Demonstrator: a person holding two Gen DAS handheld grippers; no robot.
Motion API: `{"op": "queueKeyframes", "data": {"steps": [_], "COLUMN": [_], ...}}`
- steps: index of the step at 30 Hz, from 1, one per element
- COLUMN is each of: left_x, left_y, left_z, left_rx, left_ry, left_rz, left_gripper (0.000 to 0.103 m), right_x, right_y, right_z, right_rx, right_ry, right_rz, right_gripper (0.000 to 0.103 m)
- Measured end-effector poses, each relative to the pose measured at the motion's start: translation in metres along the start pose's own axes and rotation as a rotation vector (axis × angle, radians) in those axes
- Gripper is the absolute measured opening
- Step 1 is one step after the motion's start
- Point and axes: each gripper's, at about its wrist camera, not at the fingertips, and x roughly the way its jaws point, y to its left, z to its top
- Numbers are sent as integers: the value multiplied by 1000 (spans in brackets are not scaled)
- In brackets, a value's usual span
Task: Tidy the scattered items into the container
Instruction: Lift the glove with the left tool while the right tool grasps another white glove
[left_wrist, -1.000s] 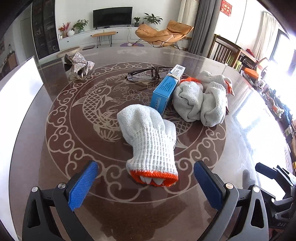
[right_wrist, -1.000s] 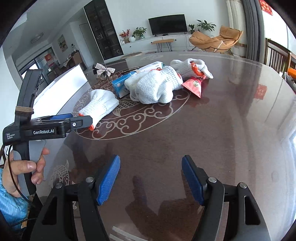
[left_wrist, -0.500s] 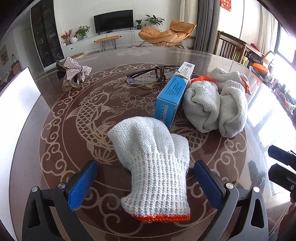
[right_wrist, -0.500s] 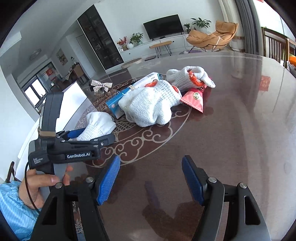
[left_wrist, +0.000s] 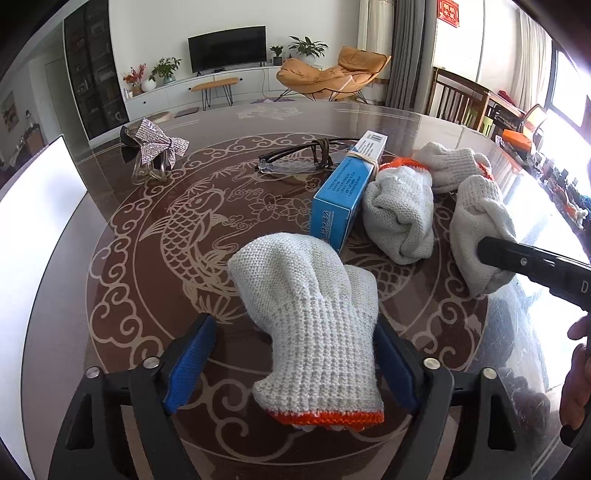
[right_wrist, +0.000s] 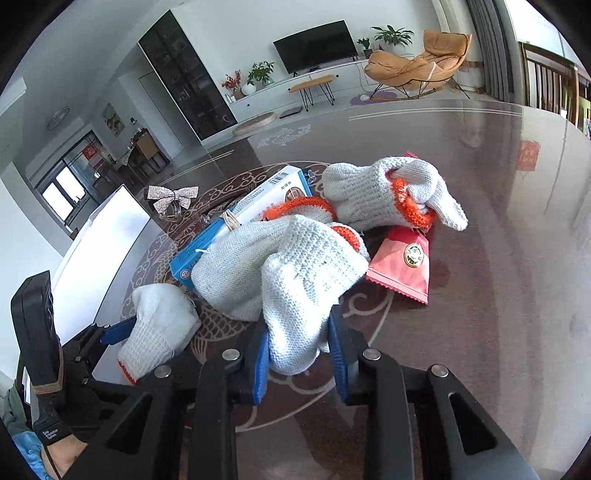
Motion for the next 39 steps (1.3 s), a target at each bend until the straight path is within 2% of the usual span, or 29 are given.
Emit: {"op": "queueKeyframes", "data": {"steps": [2, 4, 6, 7, 8, 10, 13, 14, 18, 20, 24, 28, 39], "left_x": [-7, -15, -23, -26, -28, -31, -28, -27, -25, -22, -15, -12, -11], "left_y": [3, 5, 5, 5, 4, 1, -1, -2, -8, -6, 2, 6, 3], "left_z": [-6, -14, -24, -28, -32, -35, -36, -36, -37, -34, -31, -31, -32], "left_rx": [0, -2, 16, 27, 32, 34, 43, 52, 91, 77, 23, -2, -4], "left_ry": [-13, -10, -4, 0, 3, 9, 27, 29, 19, 21, 34, 44, 43], "left_rz": [-27, -72, -85, -83, -82, -75, -36, -17, 26, 25, 29, 14, 16], "left_gripper": [43, 41, 41, 41, 43, 46, 68, 81, 85, 87, 102, 103, 103], "right_x": [-20, -44, -66, -76, -85, -96, -104, -103, -95, -85, -62, -53, -52], "right_y": [-6, -13, -23, -30, -37, -50, -64, -67, -55, -44, -38, -33, -35], "right_z": [-14, -33, -54, -64, -70, -78, -83, -83, -79, -76, -71, -70, -68], "right_rx": [-54, -112, -161, -170, -167, -141, -99, -83, -86, -125, -160, -207, -199], "right_ry": [24, 57, 81, 85, 82, 74, 44, 47, 39, 30, 21, 26, 27], "right_rz": [-12, -21, -44, -52, -67, -82, -83, -83, -63, -108, -249, -304, -300], "right_gripper": [28, 28, 29, 33, 34, 56, 64, 66, 68, 69, 69, 69, 73]}}
